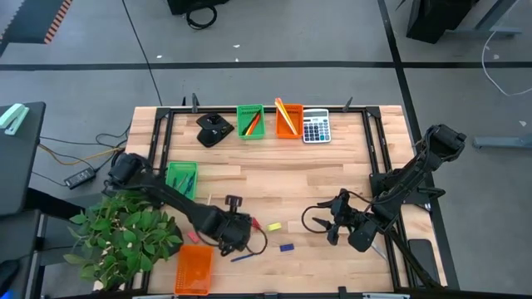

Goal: Sort crayons/erasers/pens/pencils in bins
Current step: Put the green eraser into the bottom orange bin

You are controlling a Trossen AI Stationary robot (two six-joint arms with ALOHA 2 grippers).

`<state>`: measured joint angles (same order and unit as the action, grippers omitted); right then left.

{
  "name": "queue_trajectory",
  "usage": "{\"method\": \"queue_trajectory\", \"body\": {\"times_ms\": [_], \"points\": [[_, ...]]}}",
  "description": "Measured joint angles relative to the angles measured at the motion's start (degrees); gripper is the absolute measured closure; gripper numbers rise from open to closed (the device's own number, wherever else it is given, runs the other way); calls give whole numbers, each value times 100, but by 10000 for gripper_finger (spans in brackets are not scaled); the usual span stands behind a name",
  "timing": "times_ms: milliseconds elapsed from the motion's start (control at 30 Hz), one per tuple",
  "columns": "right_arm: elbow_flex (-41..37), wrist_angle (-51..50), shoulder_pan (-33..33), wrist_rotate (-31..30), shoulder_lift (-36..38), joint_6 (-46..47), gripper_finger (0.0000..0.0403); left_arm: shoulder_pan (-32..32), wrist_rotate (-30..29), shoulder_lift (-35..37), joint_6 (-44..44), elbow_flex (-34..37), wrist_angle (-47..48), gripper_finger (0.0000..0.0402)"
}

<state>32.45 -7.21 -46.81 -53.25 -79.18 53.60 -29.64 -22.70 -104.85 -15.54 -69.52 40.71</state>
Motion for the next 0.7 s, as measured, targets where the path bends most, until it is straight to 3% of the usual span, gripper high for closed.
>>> {"method": "queue_trajectory", "body": {"times_ms": [300,433,700], "points": [[2,42,-68,2,-2,-56,144,-1022,10,62,-1065,-1256,1359,400],[2,73,-69,9,-2,-153,144,-1493,-311,64,-1664,-1717,1820,400],[2,73,-74,127,-2,-143,144,-1956,-195,71,-2138,-1733,2223,400]]}}
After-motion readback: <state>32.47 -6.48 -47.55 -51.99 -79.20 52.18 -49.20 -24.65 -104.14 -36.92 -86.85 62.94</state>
